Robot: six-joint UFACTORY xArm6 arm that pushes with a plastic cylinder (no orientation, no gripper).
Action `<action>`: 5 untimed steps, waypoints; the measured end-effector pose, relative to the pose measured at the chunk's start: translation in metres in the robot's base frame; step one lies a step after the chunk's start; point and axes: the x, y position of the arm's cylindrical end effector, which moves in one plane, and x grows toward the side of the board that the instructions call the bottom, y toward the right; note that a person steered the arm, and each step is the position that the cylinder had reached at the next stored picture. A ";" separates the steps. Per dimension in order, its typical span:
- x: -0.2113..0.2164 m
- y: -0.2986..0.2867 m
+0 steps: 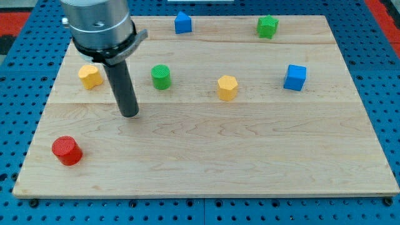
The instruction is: Drag the green circle towards the bottom right corner
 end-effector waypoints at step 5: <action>-0.039 -0.069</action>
